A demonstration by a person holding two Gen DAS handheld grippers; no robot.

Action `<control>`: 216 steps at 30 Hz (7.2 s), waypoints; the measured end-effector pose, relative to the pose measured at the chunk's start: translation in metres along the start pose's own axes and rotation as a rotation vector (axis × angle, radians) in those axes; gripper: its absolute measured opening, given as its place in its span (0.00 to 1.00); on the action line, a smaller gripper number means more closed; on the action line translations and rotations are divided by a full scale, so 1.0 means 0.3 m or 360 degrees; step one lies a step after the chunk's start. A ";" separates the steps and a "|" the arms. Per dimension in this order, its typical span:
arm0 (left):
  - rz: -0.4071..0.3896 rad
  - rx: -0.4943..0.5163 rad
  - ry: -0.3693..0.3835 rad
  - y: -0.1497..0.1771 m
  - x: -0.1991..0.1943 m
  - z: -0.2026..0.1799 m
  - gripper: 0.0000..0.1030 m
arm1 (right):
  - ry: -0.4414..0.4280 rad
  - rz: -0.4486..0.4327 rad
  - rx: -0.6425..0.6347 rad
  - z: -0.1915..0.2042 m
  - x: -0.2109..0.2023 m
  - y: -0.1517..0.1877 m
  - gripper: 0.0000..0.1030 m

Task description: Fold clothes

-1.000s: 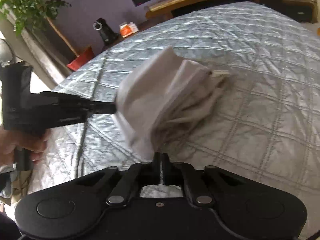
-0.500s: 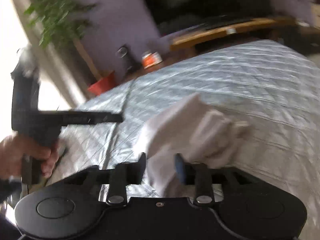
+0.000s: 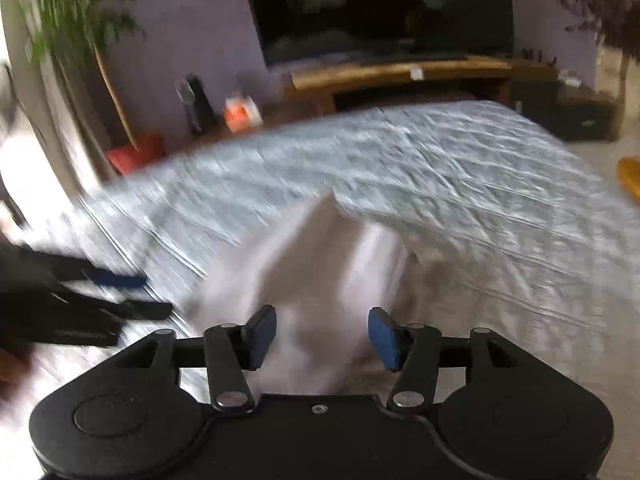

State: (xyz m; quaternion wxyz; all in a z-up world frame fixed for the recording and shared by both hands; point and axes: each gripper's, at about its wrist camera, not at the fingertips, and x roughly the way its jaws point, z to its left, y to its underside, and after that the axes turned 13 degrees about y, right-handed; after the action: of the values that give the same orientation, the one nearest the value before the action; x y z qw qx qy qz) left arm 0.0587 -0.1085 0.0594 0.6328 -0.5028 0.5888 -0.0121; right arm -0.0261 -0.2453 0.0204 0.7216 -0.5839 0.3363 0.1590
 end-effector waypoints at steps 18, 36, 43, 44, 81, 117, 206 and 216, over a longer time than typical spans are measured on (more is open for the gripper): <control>-0.0007 0.0267 0.0285 0.003 0.068 -0.179 0.66 | -0.0160 0.0017 -0.0381 0.026 0.207 -0.173 0.58; -0.0159 0.0131 0.0239 -0.063 0.088 -0.127 0.70 | 0.0100 0.0019 0.0015 -0.130 0.183 -0.084 0.48; -0.0174 0.0139 0.0179 -0.101 0.127 -0.113 0.70 | 0.0227 -0.0141 -0.0227 -0.049 0.146 -0.069 0.48; -0.0167 0.0129 0.0173 -0.099 0.133 -0.110 0.70 | 0.0222 -0.0151 -0.0251 -0.038 0.148 -0.068 0.46; -0.0252 -0.0337 0.0175 -0.130 0.240 -0.049 0.70 | 0.0127 -0.0230 -0.0542 0.047 0.144 -0.048 0.21; -0.0353 -0.0322 0.0094 -0.105 0.259 -0.087 0.72 | 0.0165 -0.0142 -0.0470 0.014 0.187 -0.055 0.71; 0.0238 -0.0205 0.0191 0.113 0.055 -0.158 0.83 | -0.1036 0.1103 0.0494 -0.418 0.264 0.080 0.23; 0.0037 -0.0557 0.0288 0.080 -0.004 -0.026 0.77 | -0.1065 0.0865 0.0959 -0.506 0.182 0.091 0.17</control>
State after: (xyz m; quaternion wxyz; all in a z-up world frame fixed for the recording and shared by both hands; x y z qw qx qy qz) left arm 0.0386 -0.1008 0.0462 0.4803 -0.5952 0.6421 0.0526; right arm -0.0490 -0.3910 -0.0502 0.8582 -0.1594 0.2576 0.4144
